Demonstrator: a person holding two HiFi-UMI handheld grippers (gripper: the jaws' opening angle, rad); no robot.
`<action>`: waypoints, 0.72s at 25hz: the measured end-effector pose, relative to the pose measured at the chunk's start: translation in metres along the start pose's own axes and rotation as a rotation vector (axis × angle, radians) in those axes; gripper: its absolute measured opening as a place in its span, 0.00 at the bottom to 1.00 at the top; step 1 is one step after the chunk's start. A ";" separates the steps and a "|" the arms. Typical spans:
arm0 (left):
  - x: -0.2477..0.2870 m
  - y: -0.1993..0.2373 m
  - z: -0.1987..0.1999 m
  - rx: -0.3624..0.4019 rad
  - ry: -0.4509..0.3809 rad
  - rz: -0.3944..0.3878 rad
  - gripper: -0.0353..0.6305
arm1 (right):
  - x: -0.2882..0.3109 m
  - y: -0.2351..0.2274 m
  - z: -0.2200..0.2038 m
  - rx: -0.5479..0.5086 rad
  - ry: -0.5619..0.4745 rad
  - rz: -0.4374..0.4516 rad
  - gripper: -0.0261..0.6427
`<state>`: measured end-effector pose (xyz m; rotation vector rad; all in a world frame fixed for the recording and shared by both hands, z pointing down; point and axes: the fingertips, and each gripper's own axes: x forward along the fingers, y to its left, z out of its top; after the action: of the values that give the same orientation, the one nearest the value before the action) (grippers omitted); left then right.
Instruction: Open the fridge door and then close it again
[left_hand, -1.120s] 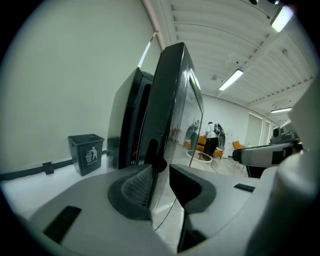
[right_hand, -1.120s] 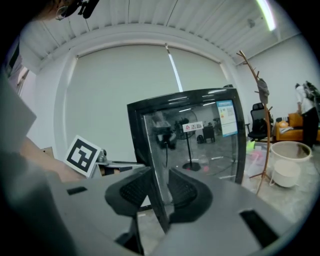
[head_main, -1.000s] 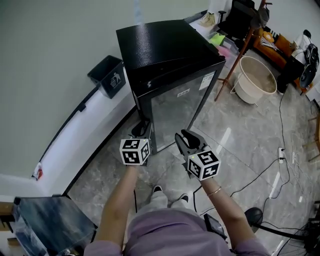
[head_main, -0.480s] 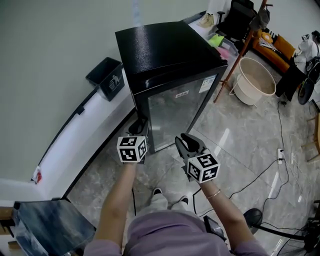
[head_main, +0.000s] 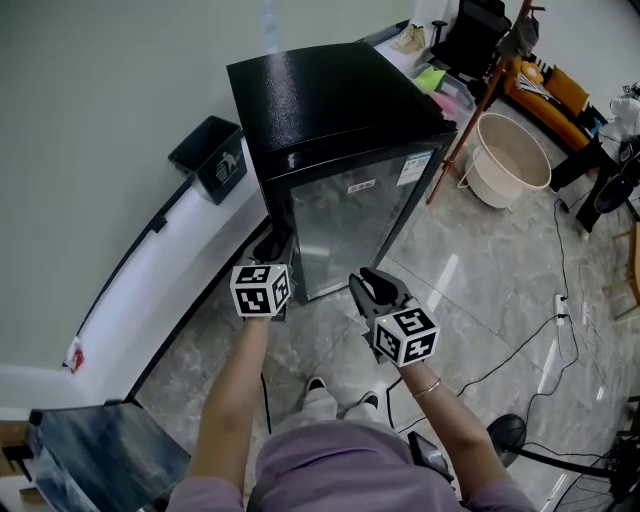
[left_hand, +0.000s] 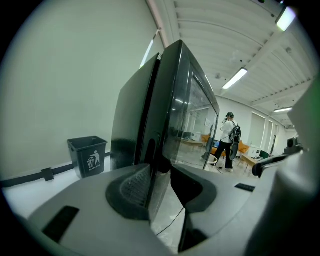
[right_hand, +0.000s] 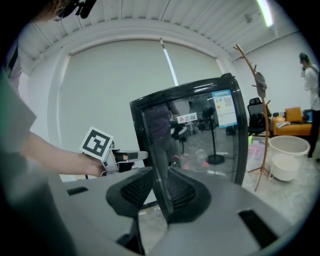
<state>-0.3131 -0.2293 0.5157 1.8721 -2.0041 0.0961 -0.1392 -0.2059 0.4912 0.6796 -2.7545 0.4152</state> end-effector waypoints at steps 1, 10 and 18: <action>0.002 0.002 0.001 -0.005 0.002 0.003 0.22 | 0.000 0.000 0.000 0.000 0.000 0.000 0.18; 0.006 0.004 0.002 0.004 0.013 0.002 0.23 | 0.001 0.001 0.003 0.003 0.000 0.006 0.18; -0.021 0.001 0.009 0.008 -0.040 0.044 0.22 | -0.011 0.004 0.003 -0.003 -0.007 0.014 0.18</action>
<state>-0.3156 -0.2119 0.5012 1.8496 -2.0750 0.0798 -0.1325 -0.1986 0.4839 0.6620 -2.7673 0.4121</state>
